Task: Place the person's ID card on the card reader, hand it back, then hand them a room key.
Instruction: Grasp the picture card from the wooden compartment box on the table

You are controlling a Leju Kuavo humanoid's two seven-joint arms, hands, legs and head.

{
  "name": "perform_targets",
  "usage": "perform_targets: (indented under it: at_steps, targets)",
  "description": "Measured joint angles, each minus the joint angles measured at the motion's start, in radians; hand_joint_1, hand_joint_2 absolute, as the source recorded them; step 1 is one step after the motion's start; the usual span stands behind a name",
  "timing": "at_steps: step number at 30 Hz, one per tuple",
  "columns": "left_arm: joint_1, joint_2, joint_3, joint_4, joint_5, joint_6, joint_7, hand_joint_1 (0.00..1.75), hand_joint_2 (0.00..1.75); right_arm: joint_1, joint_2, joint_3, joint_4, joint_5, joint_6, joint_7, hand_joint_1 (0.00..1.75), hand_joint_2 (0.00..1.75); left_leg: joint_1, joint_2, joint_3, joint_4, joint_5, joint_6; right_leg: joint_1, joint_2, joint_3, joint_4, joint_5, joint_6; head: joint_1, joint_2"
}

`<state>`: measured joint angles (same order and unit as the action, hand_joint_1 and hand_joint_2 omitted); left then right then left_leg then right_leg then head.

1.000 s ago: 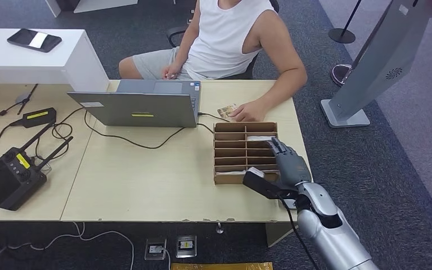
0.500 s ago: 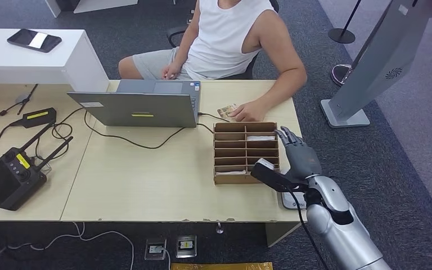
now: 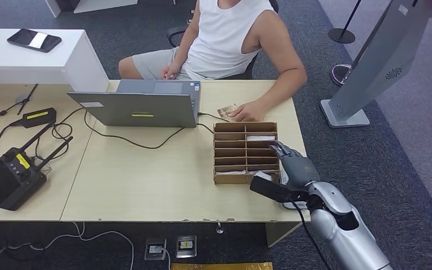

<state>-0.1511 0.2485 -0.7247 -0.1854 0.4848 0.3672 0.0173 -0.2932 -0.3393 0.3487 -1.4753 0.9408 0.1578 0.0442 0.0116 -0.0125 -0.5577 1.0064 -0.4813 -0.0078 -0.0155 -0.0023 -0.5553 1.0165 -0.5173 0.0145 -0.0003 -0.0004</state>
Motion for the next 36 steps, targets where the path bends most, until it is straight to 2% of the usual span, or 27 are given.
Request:
perform_targets:
  at_steps: [5, 13, 26, 33, 34, 36]
  targets:
    - [0.000, 0.004, -0.005, 0.000, -0.001, -0.002, 0.000, 0.00, 1.75, 0.009, -0.006, 0.001, -0.012, -0.002, 0.037, -0.005, 0.00, 1.75, 0.000, 0.000, 0.000, 0.000, 0.000, 0.000, 0.000, 0.000, 0.000, 0.000, 0.000, 0.000, 0.000, 0.000]
    - [0.000, 0.004, -0.009, 0.000, -0.001, -0.005, -0.003, 0.00, 1.75, 0.014, -0.007, 0.004, -0.020, -0.001, 0.040, -0.005, 0.00, 1.75, 0.000, 0.000, 0.000, 0.000, 0.000, 0.000, 0.000, 0.000, 0.000, 0.000, 0.000, 0.000, 0.000, 0.000]
    - [0.000, 0.003, -0.018, 0.000, 0.000, -0.004, -0.003, 0.00, 1.75, 0.013, 0.006, 0.005, -0.025, 0.035, -0.035, -0.021, 0.00, 1.75, 0.000, 0.000, 0.000, 0.000, 0.000, 0.000, 0.000, 0.000, 0.000, 0.000, 0.000, 0.000, 0.000, 0.000]
    - [0.000, 0.003, -0.021, 0.000, 0.001, -0.001, -0.003, 0.00, 1.75, 0.004, 0.020, 0.006, -0.018, 0.040, -0.041, -0.028, 0.00, 1.75, 0.000, 0.000, 0.000, 0.000, 0.000, 0.000, 0.000, 0.000, 0.000, 0.000, 0.000, 0.000, 0.000, 0.000]
    - [0.000, 0.003, -0.022, 0.000, 0.001, -0.001, -0.003, 0.00, 1.75, 0.002, 0.021, 0.006, -0.016, 0.040, -0.041, -0.028, 0.08, 1.75, 0.000, 0.000, 0.000, 0.000, 0.000, 0.000, 0.000, 0.000, 0.000, 0.000, 0.000, 0.000, 0.000, 0.000]
    - [0.000, 0.003, -0.022, 0.000, 0.001, -0.001, -0.003, 0.00, 1.75, 0.000, 0.023, 0.006, -0.012, 0.041, -0.041, -0.028, 0.96, 1.75, 0.000, 0.000, 0.000, 0.000, 0.000, 0.000, 0.000, 0.000, 0.000, 0.000, 0.000, 0.000, 0.000, 0.000]
